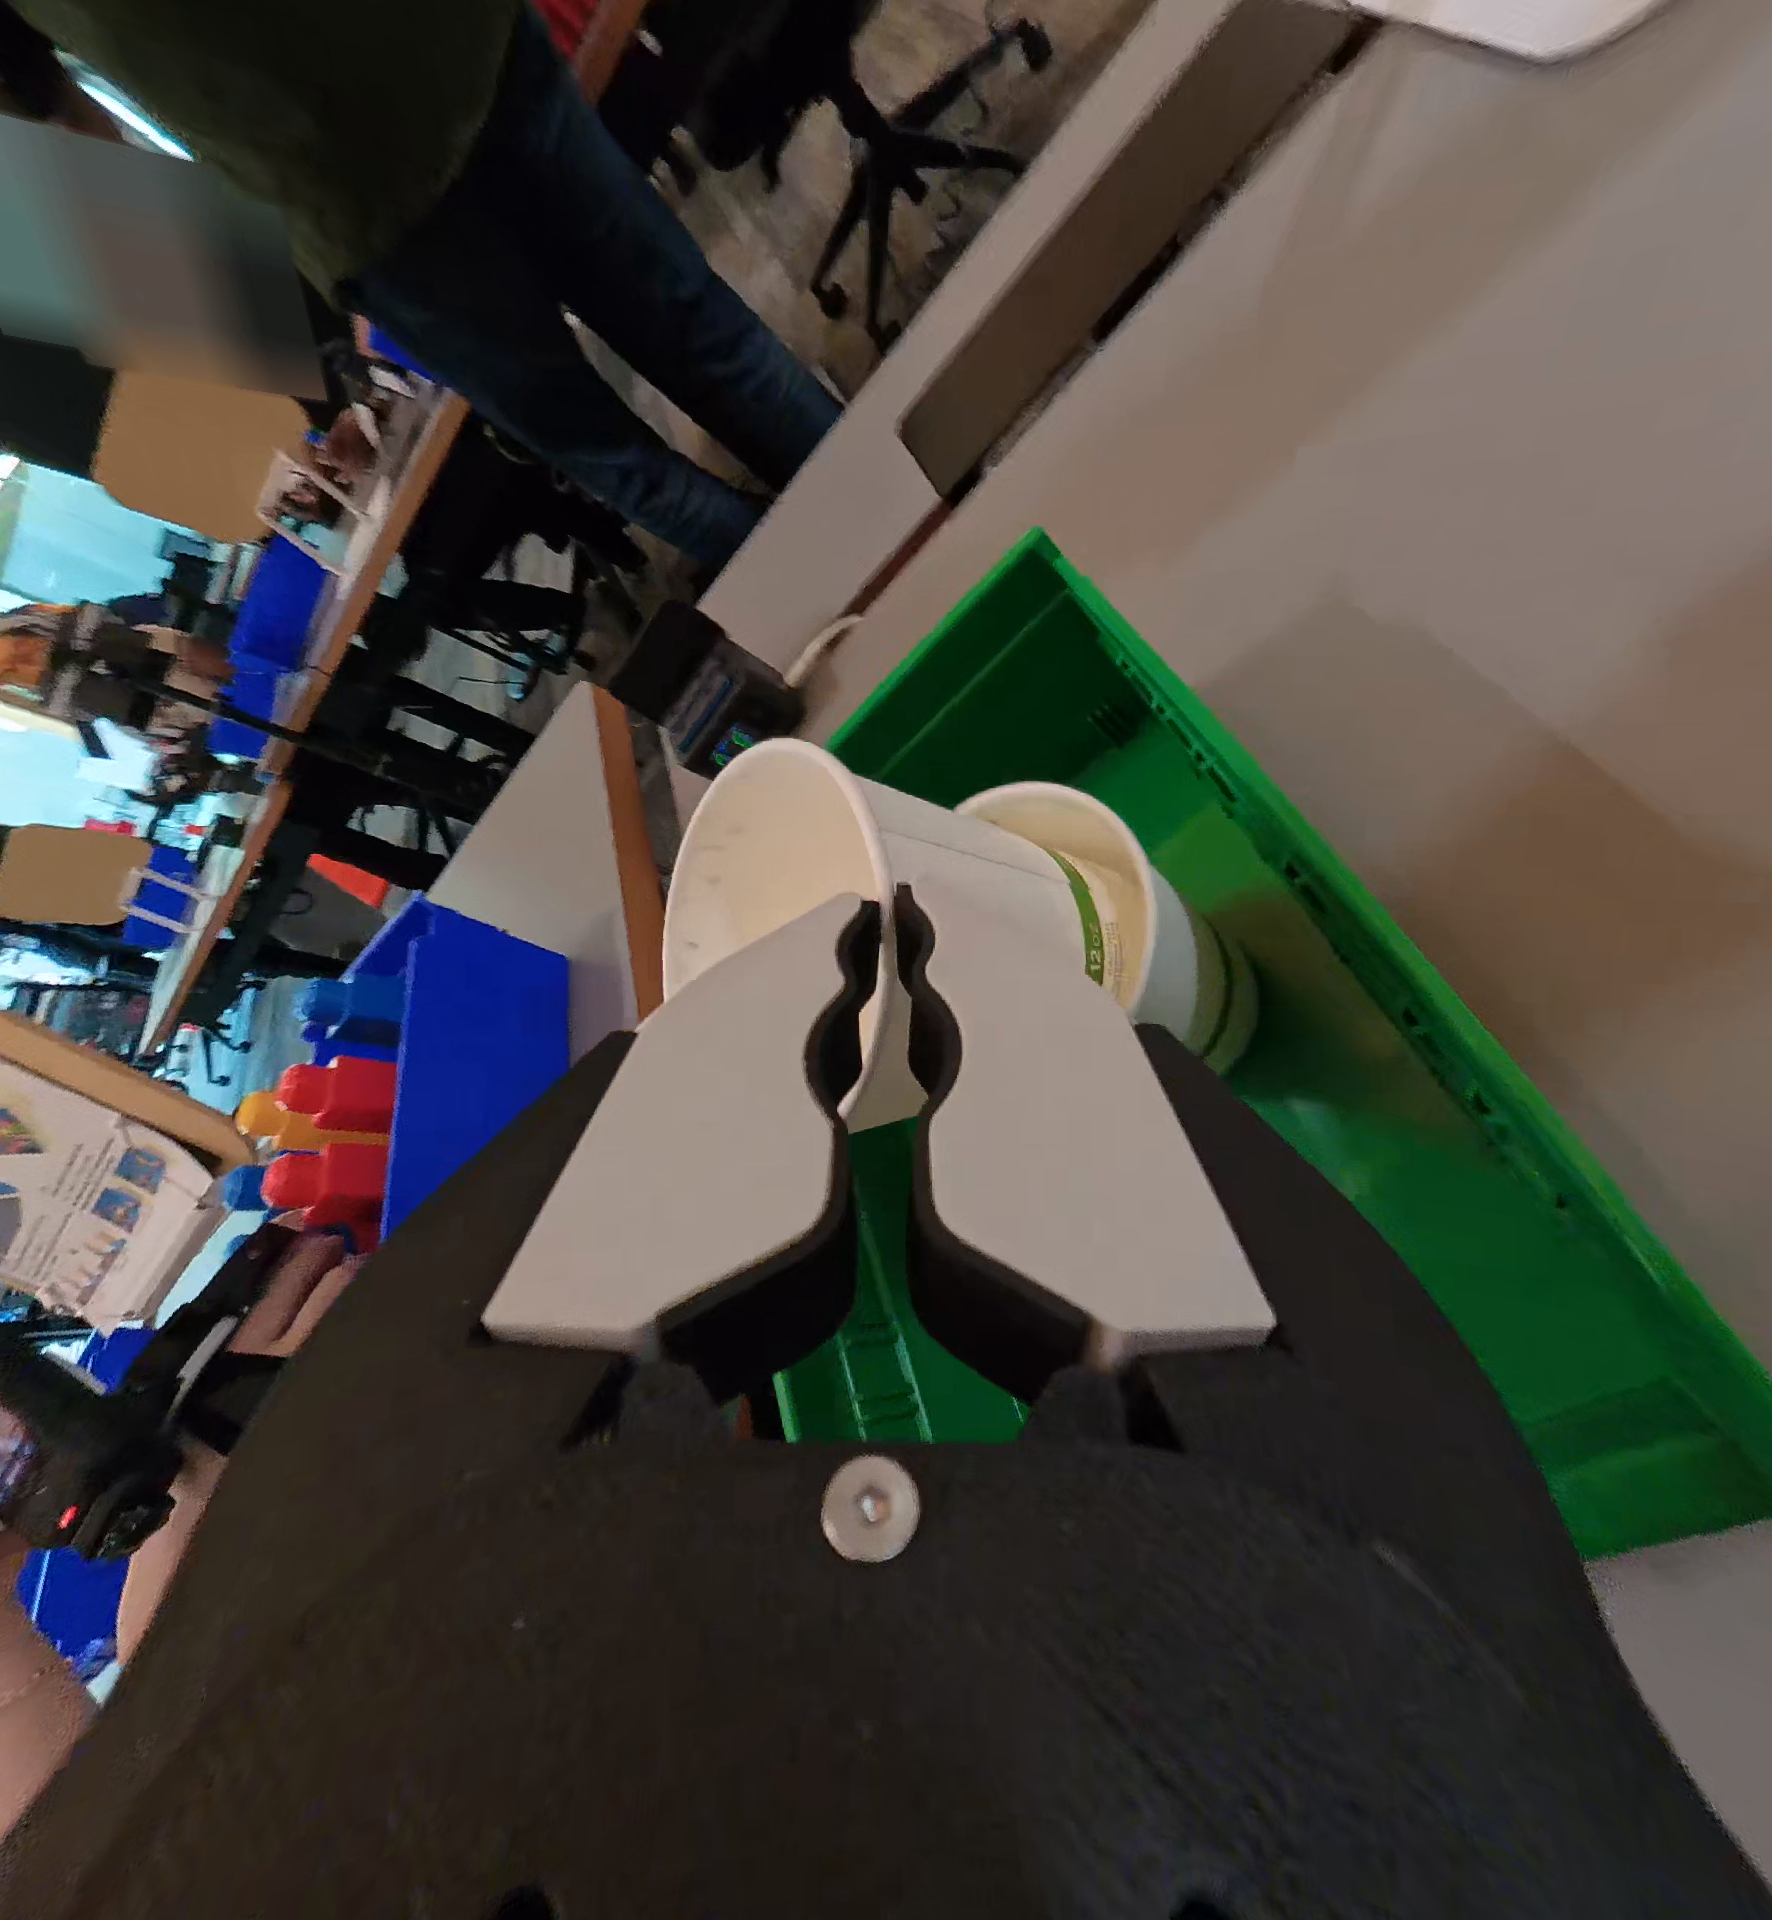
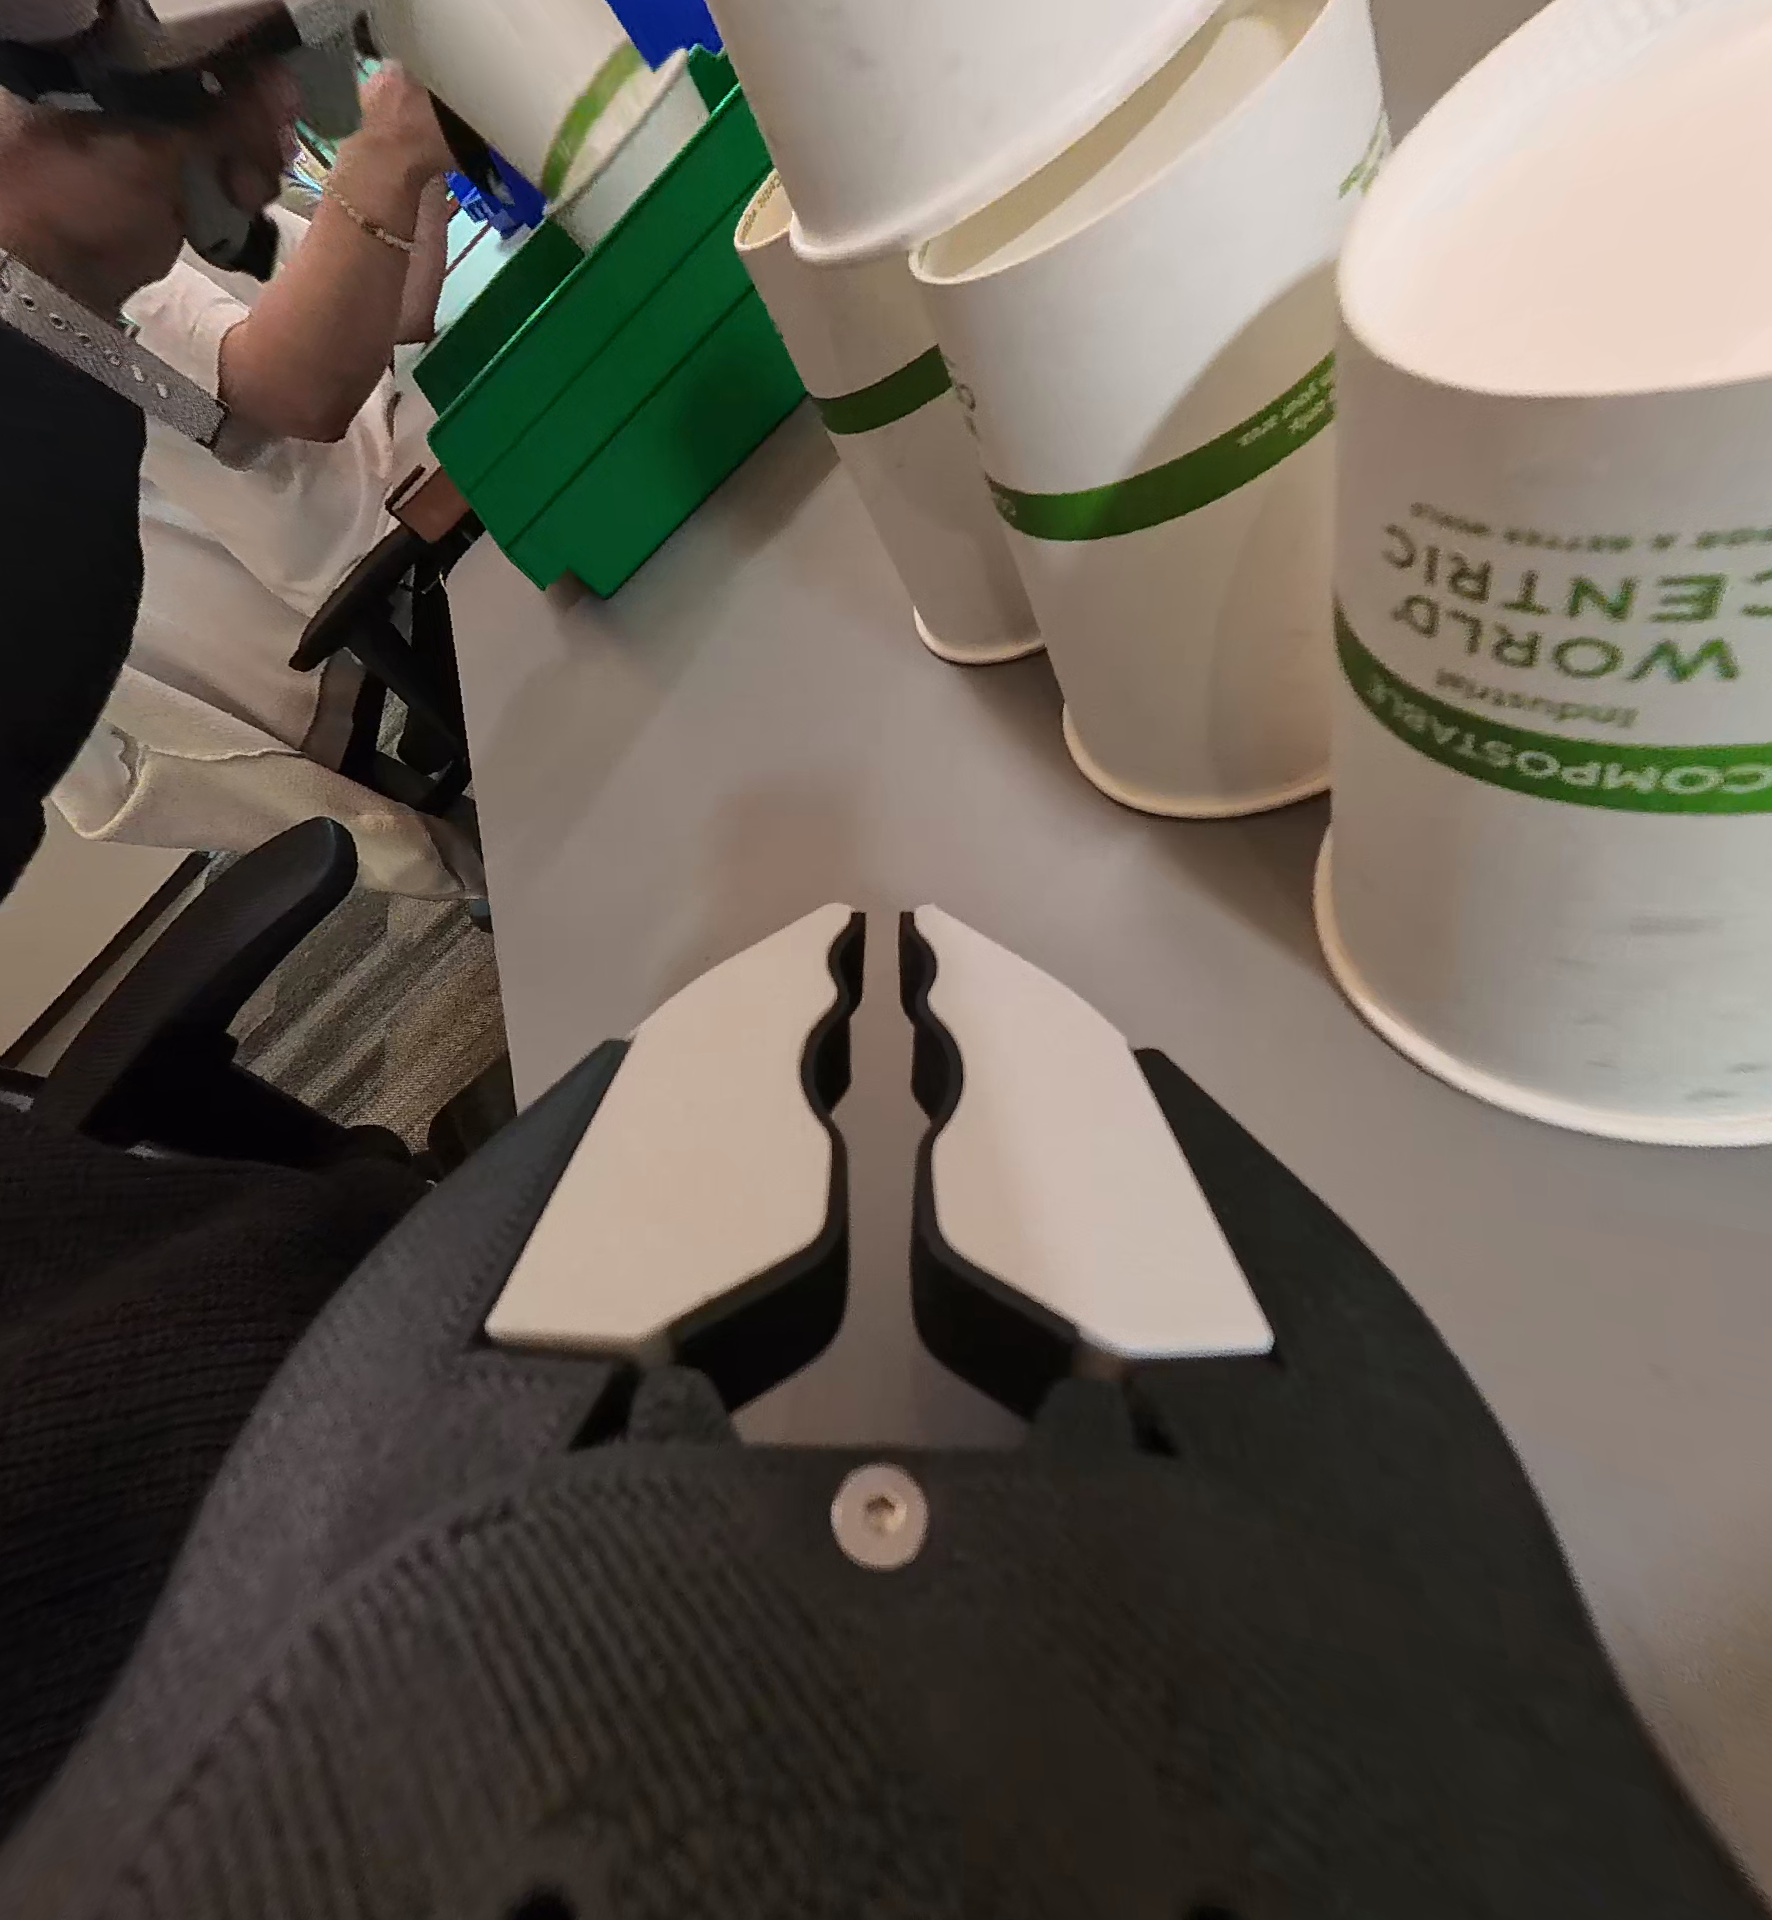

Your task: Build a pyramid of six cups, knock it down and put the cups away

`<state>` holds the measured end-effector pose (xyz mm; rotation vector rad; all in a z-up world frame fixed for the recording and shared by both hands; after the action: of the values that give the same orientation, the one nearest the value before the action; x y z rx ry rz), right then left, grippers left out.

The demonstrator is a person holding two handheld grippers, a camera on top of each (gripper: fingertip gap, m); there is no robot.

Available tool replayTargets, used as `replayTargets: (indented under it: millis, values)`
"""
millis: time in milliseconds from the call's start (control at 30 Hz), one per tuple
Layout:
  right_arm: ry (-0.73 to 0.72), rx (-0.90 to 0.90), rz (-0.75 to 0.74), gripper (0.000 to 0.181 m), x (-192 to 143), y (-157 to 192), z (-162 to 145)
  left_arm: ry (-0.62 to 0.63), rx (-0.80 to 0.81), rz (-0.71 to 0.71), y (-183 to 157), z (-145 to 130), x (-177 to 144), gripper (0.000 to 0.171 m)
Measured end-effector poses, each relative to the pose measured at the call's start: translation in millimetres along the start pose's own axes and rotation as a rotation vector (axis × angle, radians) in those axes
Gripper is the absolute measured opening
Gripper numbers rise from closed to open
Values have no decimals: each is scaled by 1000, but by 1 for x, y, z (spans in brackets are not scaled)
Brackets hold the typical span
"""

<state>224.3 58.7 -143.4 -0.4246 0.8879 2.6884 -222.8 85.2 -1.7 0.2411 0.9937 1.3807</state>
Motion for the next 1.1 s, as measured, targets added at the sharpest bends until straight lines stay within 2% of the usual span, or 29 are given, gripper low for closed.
replayTargets:
  millis: [133, 300, 400, 500, 667, 833, 967, 1033, 1100]
  values:
    - [1, 1, -2, 7, 0, -1, 0, -108, -65, 139, 18, 14, -17, 5]
    - [-10, -4, 7, 7, 0, 1, 1, -280, -137, 302, 38, 46, -61, 5]
    - [-15, -16, 16, 7, 1, 4, 2, -398, -267, 284, 36, 65, -91, 5]
    - [-41, -30, 37, 10, 0, 10, 5, -537, -426, 204, 21, 83, -124, 5]
    - [-205, 0, 164, 29, 1, 44, 22, -761, -678, 32, -30, 104, -170, 4]
    - [-401, 190, 366, 57, 11, 95, 30, -899, -884, -94, -112, 124, -173, 4]
    - [-439, 447, 561, 67, 26, 129, 17, -1004, -909, -155, -189, 149, -175, 4]
    - [-444, 547, 610, 71, 33, 135, 10, -982, -897, -242, -223, 162, -174, 4]
    - [-527, 617, 679, 84, 27, 135, 14, -958, -919, -340, -252, 170, -174, 4]
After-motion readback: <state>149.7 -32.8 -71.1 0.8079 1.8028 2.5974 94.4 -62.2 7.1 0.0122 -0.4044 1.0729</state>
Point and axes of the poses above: each gripper's, where its closed fingertips meet, x out along the fingers, z out of its top, y = z × x across the jaws, the point moved 5 cm from there along -x, back along the fingers, and after that the axes turned 1 degree about z, right-handed, at the moved point
